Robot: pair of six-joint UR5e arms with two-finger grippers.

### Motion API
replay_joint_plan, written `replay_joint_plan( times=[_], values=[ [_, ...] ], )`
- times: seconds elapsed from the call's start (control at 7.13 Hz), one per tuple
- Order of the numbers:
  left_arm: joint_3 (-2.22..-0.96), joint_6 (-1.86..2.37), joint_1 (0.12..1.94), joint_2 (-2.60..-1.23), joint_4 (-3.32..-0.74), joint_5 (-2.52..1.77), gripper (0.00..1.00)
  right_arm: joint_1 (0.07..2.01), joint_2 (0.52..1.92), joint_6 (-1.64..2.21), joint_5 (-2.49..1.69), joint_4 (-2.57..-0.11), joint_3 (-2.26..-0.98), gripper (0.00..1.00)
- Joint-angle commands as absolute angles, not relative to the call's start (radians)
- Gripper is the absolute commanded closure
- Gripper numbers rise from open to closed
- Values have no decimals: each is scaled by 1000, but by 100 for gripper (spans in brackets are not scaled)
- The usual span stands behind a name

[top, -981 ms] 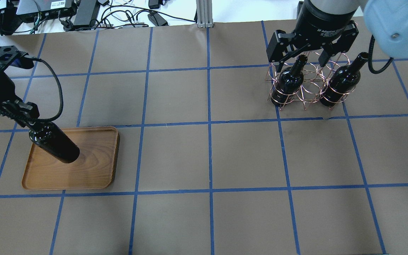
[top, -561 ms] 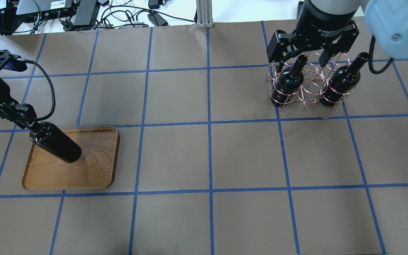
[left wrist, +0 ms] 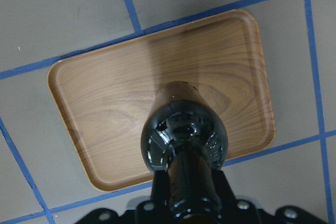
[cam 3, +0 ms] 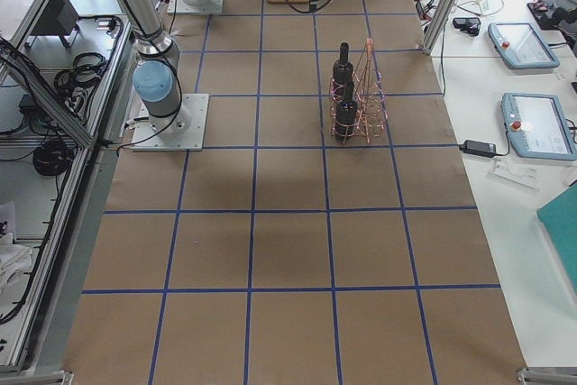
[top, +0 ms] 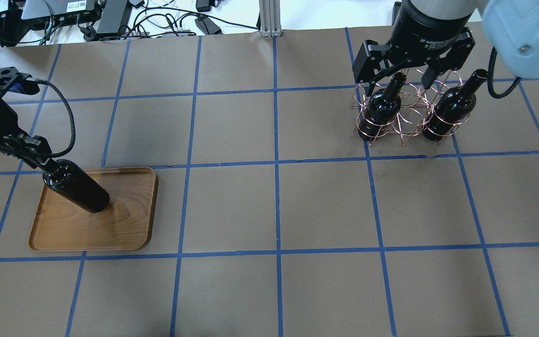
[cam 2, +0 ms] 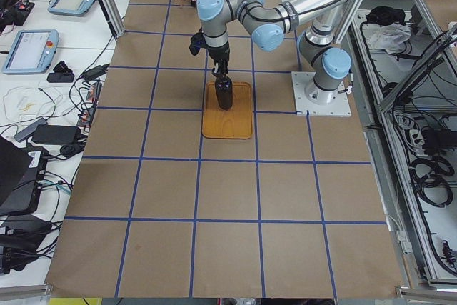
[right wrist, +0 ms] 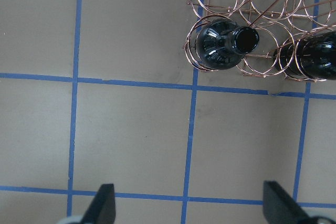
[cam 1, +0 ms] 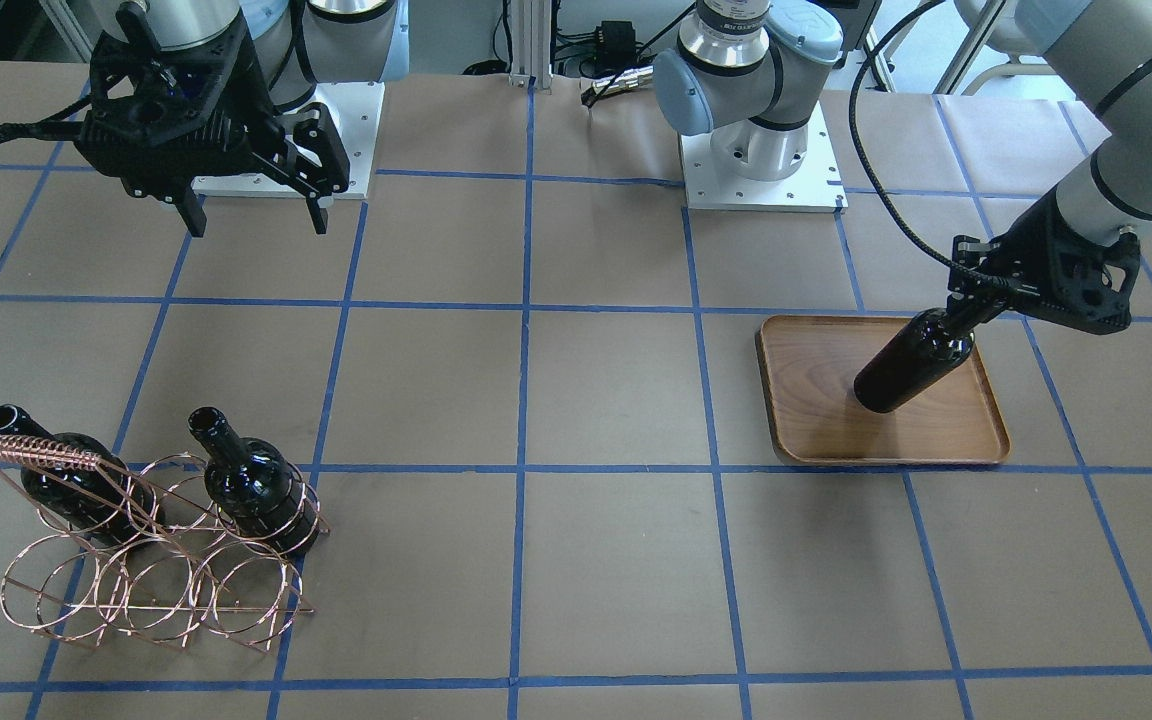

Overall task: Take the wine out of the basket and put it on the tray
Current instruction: 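Lower the bottle onto the wooden tray, laying it down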

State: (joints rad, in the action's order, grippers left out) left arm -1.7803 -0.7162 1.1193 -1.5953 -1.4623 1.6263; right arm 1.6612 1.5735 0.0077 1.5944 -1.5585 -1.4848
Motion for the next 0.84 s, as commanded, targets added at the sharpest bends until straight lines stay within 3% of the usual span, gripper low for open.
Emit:
replay_joint_plan(
  times=[0.0,0.14,0.28,0.7],
  values=[
    [-1781,-718,1118,-1605,-1454,1632,100,1661,1574,8,1594,-1559,-1485,0],
    [-1781,-718,1118,-1606,-1456,1634,91,1661,1572,8,1594,-1559,-1485,0],
    [-1779,-712,1118,-1605,-1465,1635,1,1661,1574,8,1594,-1559,-1485,0],
    [-1734,-645,1121,-1562,-1589,1669,0,1661,1574,6,1597,-1559,-1485,0]
  ],
)
